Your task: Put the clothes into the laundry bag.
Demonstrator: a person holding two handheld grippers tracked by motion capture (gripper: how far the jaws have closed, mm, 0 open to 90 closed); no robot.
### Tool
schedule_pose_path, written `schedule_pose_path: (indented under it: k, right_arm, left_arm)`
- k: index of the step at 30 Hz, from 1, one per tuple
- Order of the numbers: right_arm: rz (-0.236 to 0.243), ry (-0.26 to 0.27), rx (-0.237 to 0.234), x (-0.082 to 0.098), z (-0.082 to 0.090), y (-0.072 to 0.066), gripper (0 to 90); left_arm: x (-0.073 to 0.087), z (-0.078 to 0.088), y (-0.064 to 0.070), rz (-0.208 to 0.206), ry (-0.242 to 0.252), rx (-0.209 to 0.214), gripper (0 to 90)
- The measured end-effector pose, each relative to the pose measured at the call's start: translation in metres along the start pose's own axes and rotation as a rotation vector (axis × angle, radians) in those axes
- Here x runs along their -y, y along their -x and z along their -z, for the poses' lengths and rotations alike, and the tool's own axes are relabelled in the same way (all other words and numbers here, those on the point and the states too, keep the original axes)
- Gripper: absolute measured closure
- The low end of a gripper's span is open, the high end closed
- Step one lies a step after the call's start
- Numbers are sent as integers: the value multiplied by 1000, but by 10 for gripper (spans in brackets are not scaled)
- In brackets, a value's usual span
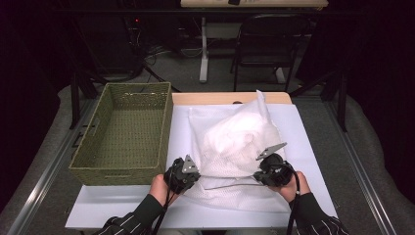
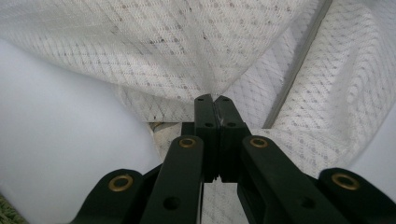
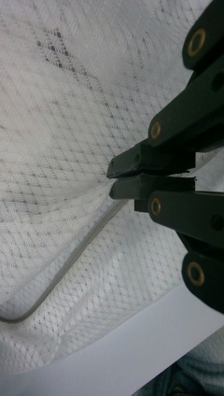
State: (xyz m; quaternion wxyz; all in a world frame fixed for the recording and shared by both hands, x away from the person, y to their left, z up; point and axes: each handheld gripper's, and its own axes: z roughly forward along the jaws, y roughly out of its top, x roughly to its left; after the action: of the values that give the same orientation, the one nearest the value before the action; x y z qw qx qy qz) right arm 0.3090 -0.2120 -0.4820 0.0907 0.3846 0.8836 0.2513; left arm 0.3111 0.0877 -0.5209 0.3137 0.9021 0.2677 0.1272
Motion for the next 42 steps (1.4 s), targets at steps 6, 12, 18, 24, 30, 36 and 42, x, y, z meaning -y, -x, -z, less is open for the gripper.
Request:
schedule_pose_path:
  k: [6, 12, 18, 24, 30, 36, 42]
  right_arm:
    - [-5, -4, 1, 0, -1, 0, 880]
    - [0, -2, 2, 1, -1, 1, 880]
    - [-7, -7, 6, 1, -2, 1, 880]
    - [-8, -8, 12, 2, -2, 2, 880]
    - [-19, -8, 16, 3, -4, 5, 880]
    - [-16, -7, 12, 2, -8, 2, 880]
    - [7, 11, 12, -2, -12, -3, 882]
  left_arm:
    - [0, 0, -1, 6, -10, 7, 782]
    - [2, 14, 0, 15, -1, 19, 413]
    - [12, 28, 1, 21, -8, 38, 250]
    - [26, 30, 3, 31, -64, 56, 230]
    - [32, 22, 4, 21, -114, 43, 244]
    - [32, 2, 3, 12, -145, -18, 363]
    - [38, -2, -8, 90, -69, 57, 750]
